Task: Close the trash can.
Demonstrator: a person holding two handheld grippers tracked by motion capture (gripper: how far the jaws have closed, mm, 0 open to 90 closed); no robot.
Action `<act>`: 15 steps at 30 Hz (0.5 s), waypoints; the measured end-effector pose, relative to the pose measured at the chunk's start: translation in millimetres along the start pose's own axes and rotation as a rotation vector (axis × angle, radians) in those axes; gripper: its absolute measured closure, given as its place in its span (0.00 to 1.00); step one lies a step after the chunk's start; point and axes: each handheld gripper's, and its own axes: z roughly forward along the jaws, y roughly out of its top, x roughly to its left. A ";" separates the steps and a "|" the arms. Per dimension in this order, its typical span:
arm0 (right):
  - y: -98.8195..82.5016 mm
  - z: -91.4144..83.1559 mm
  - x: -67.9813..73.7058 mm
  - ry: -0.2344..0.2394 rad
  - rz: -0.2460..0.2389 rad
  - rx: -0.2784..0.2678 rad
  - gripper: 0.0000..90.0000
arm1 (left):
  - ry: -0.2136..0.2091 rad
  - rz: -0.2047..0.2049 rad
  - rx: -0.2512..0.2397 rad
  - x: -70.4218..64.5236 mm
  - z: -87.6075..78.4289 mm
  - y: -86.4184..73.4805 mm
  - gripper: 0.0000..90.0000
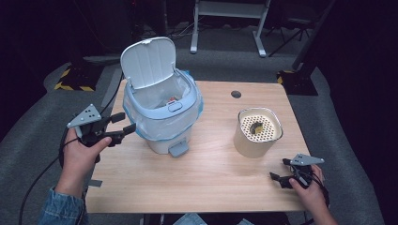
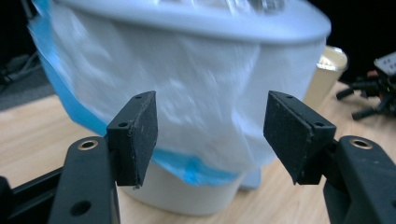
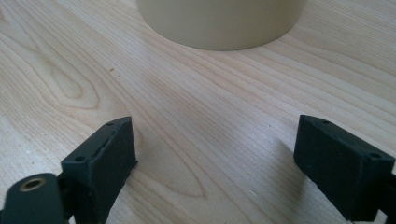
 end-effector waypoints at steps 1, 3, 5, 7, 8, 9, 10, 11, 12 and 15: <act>0.0 0.0 0.0 0.000 0.000 0.000 0.14 | 0.008 0.001 -0.009 0.3 -1.1 3.9 0.40; 0.0 0.0 0.1 0.000 0.001 0.000 0.14 | 0.018 0.006 -0.025 0.3 -3.0 11.0 0.40; -0.1 -0.1 0.2 -0.001 0.000 0.000 0.14 | 0.032 0.012 -0.054 -0.3 -6.4 23.1 0.40; -0.2 -0.1 0.1 -0.001 0.000 -0.001 0.14 | 0.035 0.013 -0.061 -0.3 -7.1 26.3 0.40; -0.2 -0.1 0.1 -0.001 0.000 -0.001 0.14 | 0.039 0.013 -0.066 -0.3 -7.6 29.3 0.40; -0.1 -0.1 0.2 -0.001 0.001 0.000 0.14 | 0.045 0.016 -0.069 -0.1 -8.0 32.3 0.40; -0.1 -0.1 0.2 -0.001 0.001 0.000 0.14 | 0.050 0.018 -0.071 0.0 -8.5 35.1 0.40; -0.2 -0.1 0.1 -0.001 0.000 0.000 0.14 | 0.053 0.021 -0.075 0.2 -8.9 37.9 0.40; -0.1 -0.1 0.2 -0.001 0.001 0.000 0.14 | 0.057 0.022 -0.081 0.4 -9.1 40.5 0.40; -0.2 -0.2 0.2 -0.001 0.001 0.000 0.14 | 0.082 0.023 -0.099 2.2 -9.7 48.4 0.40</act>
